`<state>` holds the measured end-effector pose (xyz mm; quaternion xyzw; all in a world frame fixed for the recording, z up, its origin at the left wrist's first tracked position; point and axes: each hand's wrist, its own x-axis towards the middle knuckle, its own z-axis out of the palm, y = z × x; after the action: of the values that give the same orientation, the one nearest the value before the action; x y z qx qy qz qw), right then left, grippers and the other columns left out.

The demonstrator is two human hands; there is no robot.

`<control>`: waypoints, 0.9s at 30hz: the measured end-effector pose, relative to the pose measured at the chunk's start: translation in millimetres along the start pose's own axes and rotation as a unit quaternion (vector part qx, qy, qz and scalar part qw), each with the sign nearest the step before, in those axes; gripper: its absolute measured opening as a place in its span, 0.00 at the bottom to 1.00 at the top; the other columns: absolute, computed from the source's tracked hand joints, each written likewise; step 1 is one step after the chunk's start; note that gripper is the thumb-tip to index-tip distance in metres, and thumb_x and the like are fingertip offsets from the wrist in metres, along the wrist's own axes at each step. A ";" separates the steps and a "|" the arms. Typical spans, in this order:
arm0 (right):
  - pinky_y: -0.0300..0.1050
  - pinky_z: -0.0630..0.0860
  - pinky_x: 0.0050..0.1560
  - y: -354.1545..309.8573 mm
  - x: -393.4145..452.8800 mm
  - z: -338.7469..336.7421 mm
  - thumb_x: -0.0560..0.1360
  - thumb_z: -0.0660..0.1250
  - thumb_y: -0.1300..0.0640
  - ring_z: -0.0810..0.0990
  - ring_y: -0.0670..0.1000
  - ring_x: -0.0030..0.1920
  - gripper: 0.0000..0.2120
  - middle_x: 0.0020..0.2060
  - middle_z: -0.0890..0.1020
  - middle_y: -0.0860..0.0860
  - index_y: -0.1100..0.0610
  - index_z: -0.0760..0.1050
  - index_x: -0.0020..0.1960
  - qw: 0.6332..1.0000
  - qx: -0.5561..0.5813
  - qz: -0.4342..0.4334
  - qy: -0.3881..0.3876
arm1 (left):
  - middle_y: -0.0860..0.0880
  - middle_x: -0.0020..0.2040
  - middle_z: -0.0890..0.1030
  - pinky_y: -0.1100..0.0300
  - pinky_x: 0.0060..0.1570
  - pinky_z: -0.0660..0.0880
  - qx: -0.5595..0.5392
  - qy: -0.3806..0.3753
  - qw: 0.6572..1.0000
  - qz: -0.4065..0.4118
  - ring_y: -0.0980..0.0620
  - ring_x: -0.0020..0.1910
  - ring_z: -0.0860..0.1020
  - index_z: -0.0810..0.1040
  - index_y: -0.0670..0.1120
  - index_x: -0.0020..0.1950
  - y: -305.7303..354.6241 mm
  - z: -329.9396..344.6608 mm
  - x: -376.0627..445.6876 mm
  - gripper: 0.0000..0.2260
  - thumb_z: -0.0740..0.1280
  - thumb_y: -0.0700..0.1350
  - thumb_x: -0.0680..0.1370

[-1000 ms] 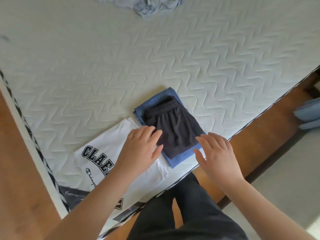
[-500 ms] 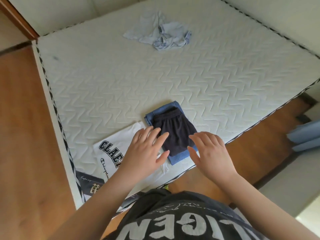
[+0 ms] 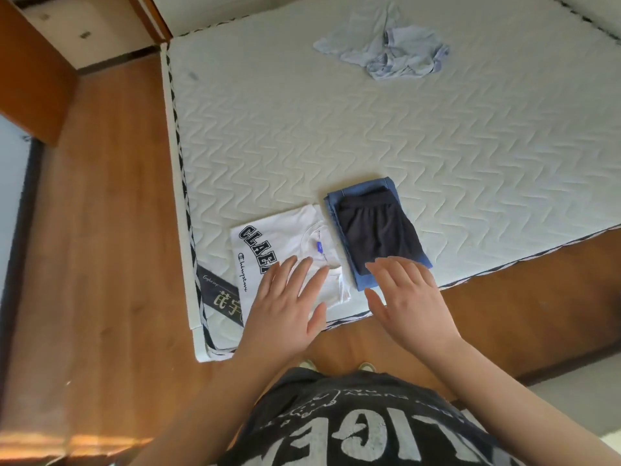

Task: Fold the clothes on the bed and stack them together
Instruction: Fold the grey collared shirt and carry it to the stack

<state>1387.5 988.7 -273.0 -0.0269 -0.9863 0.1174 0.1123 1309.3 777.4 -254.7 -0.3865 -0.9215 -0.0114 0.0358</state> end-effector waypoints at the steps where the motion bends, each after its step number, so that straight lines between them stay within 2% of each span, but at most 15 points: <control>1: 0.54 0.75 0.59 -7.7 2.5 1.4 0.78 0.58 0.49 0.80 0.58 0.57 0.19 0.56 0.82 0.55 0.58 0.79 0.60 1.000 0.005 -0.012 -0.002 | 0.45 0.68 0.75 0.44 0.69 0.64 0.005 -0.003 1.000 -0.017 0.40 0.68 0.72 0.75 0.48 0.70 -3.9 0.1 -8.6 0.22 0.61 0.52 0.78; 4: 0.54 0.76 0.60 -34.4 12.2 9.3 0.79 0.58 0.49 0.80 0.58 0.58 0.18 0.58 0.81 0.55 0.58 0.78 0.61 0.998 0.003 -0.061 -0.018 | 0.46 0.70 0.74 0.43 0.70 0.64 -0.001 -0.005 0.997 -0.077 0.41 0.70 0.71 0.74 0.49 0.71 -18.7 -0.5 -34.6 0.22 0.60 0.52 0.78; 8: 0.55 0.75 0.60 -83.4 26.5 25.0 0.77 0.67 0.50 0.80 0.58 0.59 0.17 0.59 0.81 0.55 0.57 0.78 0.62 0.992 -0.004 -0.120 -0.039 | 0.45 0.71 0.73 0.43 0.70 0.65 -0.012 0.000 0.988 -0.155 0.41 0.71 0.69 0.73 0.49 0.73 -52.6 -4.0 -81.2 0.23 0.58 0.53 0.79; 13: 0.55 0.75 0.58 -165.9 51.1 46.9 0.78 0.58 0.49 0.79 0.59 0.58 0.20 0.59 0.80 0.56 0.58 0.78 0.62 0.979 0.011 -0.195 -0.063 | 0.45 0.71 0.73 0.45 0.69 0.64 0.001 -0.002 0.972 -0.237 0.42 0.70 0.70 0.72 0.49 0.73 -104.5 -8.1 -156.9 0.23 0.56 0.56 0.80; 16: 0.56 0.75 0.57 -225.2 60.1 63.0 0.77 0.66 0.52 0.80 0.60 0.58 0.17 0.59 0.80 0.56 0.59 0.78 0.62 0.972 0.023 -0.220 -0.076 | 0.46 0.73 0.71 0.45 0.70 0.62 0.003 -0.008 0.963 -0.270 0.43 0.72 0.68 0.70 0.49 0.74 -140.6 -8.2 -203.3 0.23 0.56 0.56 0.81; 18: 0.56 0.76 0.56 -265.4 63.3 72.7 0.76 0.68 0.53 0.79 0.60 0.58 0.17 0.60 0.80 0.56 0.59 0.78 0.62 0.966 0.031 -0.244 -0.085 | 0.47 0.74 0.70 0.46 0.72 0.59 0.006 -0.019 0.955 -0.295 0.43 0.74 0.66 0.68 0.50 0.75 -165.0 -9.3 -231.1 0.23 0.55 0.57 0.81; 23: 0.54 0.76 0.54 -344.4 67.5 89.0 0.77 0.60 0.51 0.79 0.58 0.58 0.19 0.59 0.80 0.56 0.59 0.78 0.62 0.948 0.044 -0.301 -0.094 | 0.48 0.76 0.65 0.45 0.73 0.57 0.000 -0.044 0.933 -0.356 0.46 0.77 0.60 0.64 0.52 0.77 -208.5 -12.0 -290.7 0.24 0.52 0.58 0.82; 27: 0.54 0.77 0.54 -386.0 71.0 93.1 0.77 0.55 0.49 0.80 0.59 0.58 0.22 0.59 0.80 0.56 0.60 0.79 0.61 0.932 0.046 -0.344 -0.109 | 0.47 0.75 0.67 0.46 0.72 0.60 0.001 -0.029 0.919 -0.392 0.46 0.76 0.63 0.65 0.51 0.76 -228.9 -15.7 -323.0 0.23 0.54 0.57 0.82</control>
<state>1286.9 598.6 -254.1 0.3321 -0.9349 0.1192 0.0389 1372.6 386.4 -261.6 0.0057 -0.9999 -0.0121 0.0020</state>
